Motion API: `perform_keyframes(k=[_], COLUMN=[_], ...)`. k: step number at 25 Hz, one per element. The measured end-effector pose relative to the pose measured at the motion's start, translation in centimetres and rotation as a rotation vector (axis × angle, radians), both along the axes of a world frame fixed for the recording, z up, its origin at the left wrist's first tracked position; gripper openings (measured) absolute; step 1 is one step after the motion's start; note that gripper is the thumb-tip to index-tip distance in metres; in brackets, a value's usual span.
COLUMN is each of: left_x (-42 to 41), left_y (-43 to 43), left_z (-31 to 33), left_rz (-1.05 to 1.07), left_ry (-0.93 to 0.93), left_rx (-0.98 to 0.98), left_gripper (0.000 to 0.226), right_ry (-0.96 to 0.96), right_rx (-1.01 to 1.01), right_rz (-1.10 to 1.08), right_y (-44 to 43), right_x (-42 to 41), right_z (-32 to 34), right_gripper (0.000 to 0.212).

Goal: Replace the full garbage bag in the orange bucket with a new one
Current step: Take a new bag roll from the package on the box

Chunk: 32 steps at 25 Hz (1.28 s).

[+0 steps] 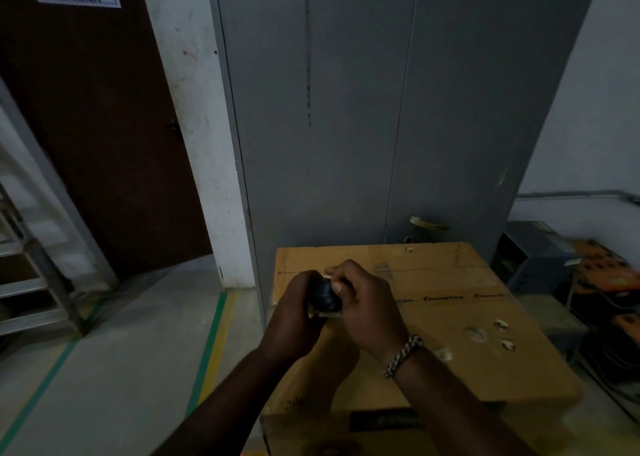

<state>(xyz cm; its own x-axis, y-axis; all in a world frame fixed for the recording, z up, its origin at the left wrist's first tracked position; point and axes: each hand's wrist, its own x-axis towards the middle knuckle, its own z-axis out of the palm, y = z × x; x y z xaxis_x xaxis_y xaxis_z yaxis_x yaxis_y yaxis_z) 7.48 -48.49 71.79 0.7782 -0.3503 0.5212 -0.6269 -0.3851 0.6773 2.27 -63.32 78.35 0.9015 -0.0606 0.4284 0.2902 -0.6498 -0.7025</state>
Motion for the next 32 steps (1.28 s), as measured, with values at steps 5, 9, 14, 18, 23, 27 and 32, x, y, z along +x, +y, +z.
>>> perform_keyframes(k=[5, 9, 14, 18, 23, 27, 32], left_x=[-0.2, -0.1, -1.3, -1.0, -0.8, -1.9, -2.9], left_y=[-0.1, 0.0, 0.6, 1.2, 2.6, 2.7, 2.1], left_z=[-1.0, -1.5, -2.9, -4.8, -4.3, 0.2, 5.2], left_rz=[0.009, 0.029, -0.022, -0.071, -0.066, 0.231, 0.061], left_ry=[-0.010, 0.036, -0.042, -0.193, -0.049, 0.155, 0.817], left_rx=[0.020, 0.010, 0.163, 0.433, 0.491, 0.064, -0.606], left_gripper=[0.050, 0.053, 0.057, 0.057, 0.047, 0.011, 0.049], right_ry=[0.022, -0.023, -0.148, -0.254, -0.273, -0.254, -0.253], right_rx=[-0.038, 0.003, 0.116, 0.105, 0.051, -0.012, -0.082], right_rz=[0.013, 0.015, 0.059, 0.084, 0.095, 0.096, 0.093], right_y=[0.0, -0.1, 0.2, 0.3, 0.5, 0.6, 1.1], right_x=[-0.3, -0.4, -0.8, -0.7, -0.5, -0.6, -0.5], right_z=[0.1, 0.7, 1.6, 1.2, -0.4, -0.9, -1.5], right_gripper=[0.016, 0.014, 0.011, 0.010, 0.011, 0.014, 0.024])
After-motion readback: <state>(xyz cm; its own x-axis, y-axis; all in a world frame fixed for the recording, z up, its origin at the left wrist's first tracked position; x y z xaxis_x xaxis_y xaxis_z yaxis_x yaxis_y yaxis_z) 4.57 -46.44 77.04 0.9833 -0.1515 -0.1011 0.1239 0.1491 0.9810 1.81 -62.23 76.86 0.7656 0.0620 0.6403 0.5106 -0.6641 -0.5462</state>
